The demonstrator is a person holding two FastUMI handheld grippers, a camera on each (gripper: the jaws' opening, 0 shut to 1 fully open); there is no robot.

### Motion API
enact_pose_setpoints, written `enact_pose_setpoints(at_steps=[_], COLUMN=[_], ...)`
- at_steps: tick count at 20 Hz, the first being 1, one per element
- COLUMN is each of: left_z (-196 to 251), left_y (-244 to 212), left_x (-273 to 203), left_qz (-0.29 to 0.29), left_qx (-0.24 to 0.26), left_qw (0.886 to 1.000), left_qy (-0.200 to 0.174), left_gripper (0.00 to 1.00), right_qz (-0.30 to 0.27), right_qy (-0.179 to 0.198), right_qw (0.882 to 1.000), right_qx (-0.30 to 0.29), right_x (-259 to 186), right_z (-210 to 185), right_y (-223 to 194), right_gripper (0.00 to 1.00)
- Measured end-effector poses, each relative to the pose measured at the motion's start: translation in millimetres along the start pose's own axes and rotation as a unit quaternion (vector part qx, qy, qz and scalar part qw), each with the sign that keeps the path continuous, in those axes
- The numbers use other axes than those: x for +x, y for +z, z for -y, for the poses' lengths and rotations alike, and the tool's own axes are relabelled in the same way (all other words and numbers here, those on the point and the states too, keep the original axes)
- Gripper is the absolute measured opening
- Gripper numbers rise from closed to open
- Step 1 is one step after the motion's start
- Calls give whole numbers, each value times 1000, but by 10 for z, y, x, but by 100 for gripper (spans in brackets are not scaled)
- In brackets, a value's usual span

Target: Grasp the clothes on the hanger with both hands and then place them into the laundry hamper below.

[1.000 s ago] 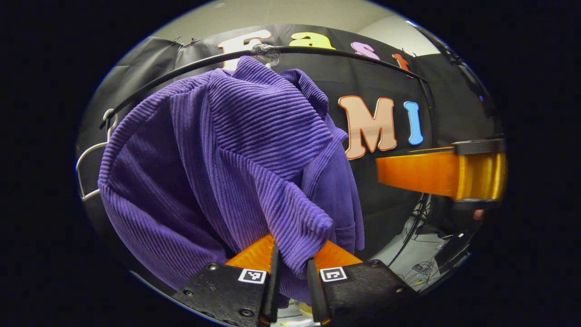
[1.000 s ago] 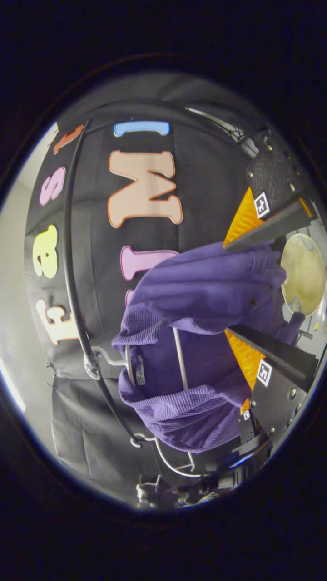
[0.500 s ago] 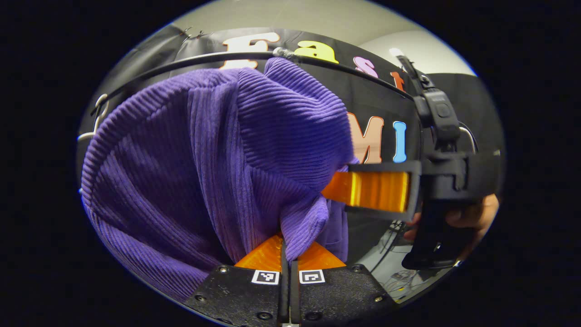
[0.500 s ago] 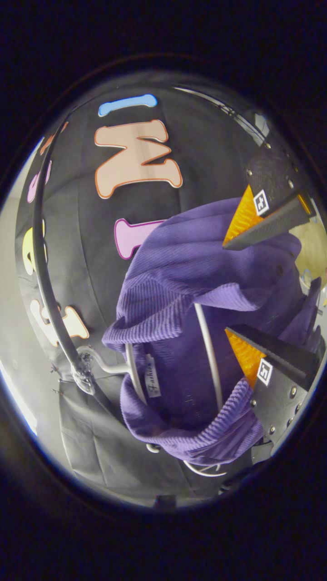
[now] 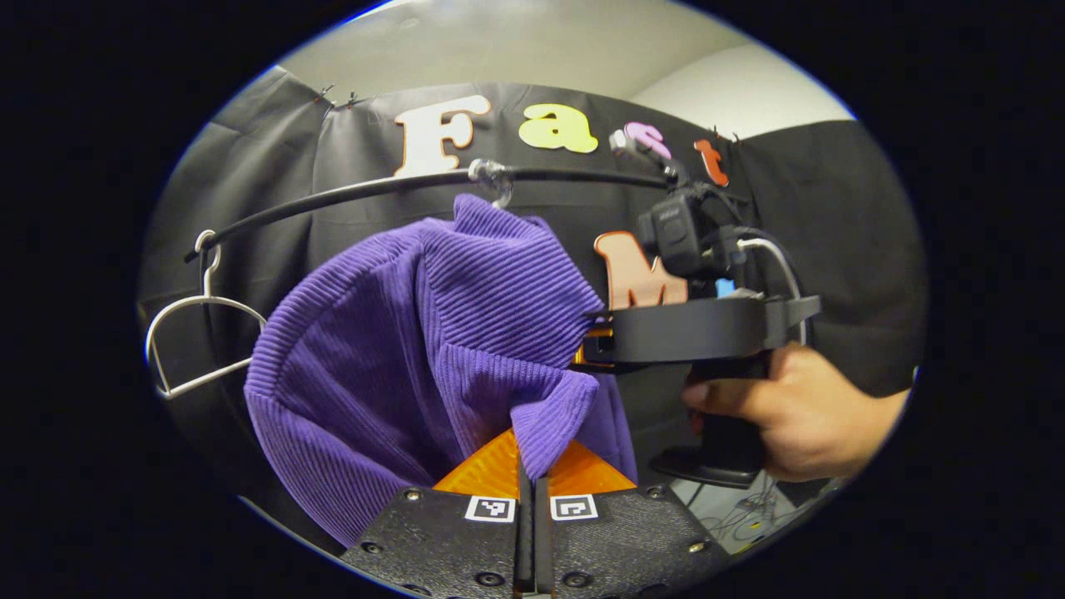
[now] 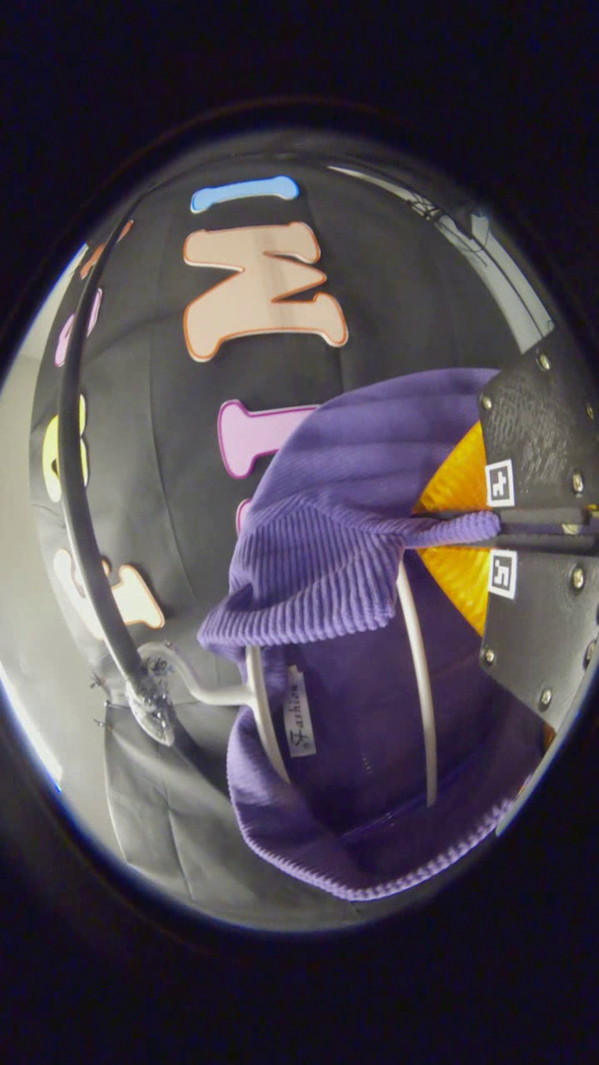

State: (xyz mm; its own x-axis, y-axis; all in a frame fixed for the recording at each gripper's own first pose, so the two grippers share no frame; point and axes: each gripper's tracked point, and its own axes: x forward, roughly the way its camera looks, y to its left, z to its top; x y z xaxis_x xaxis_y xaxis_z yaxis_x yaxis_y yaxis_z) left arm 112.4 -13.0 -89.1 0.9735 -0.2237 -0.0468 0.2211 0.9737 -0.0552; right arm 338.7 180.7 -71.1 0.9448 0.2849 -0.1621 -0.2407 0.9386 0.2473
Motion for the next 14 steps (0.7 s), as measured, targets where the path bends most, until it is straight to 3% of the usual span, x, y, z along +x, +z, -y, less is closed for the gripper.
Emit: enact_pose_setpoints(at_steps=[2, 3, 6, 10, 14], left_z=[-12, -37, -91, -286, -750], left_y=[39, 51, 140, 360, 615], left_x=[-140, -212, -443, -728, -991], left_qz=[-9, -15, -19, -19, -11], left_qx=[-18, -21, -35, -33, -22], left_qw=[1000, 999, 998, 994, 987], left_qy=[11, 25, 57, 101, 159], left_gripper=[1, 0, 0, 0, 0], right_qz=[-13, -8, -25, -17, 1], right_qy=[26, 20, 28, 18, -5], right_qw=[1000, 1000, 999, 1000, 999], right_qx=[3, -5, 22, 10, -32], right_x=[-135, -212, -408, -607, -757], right_z=[-109, -59, -25, 61, 152], right_y=[12, 73, 105, 253, 460], right_gripper=[5, 7, 1, 1, 1])
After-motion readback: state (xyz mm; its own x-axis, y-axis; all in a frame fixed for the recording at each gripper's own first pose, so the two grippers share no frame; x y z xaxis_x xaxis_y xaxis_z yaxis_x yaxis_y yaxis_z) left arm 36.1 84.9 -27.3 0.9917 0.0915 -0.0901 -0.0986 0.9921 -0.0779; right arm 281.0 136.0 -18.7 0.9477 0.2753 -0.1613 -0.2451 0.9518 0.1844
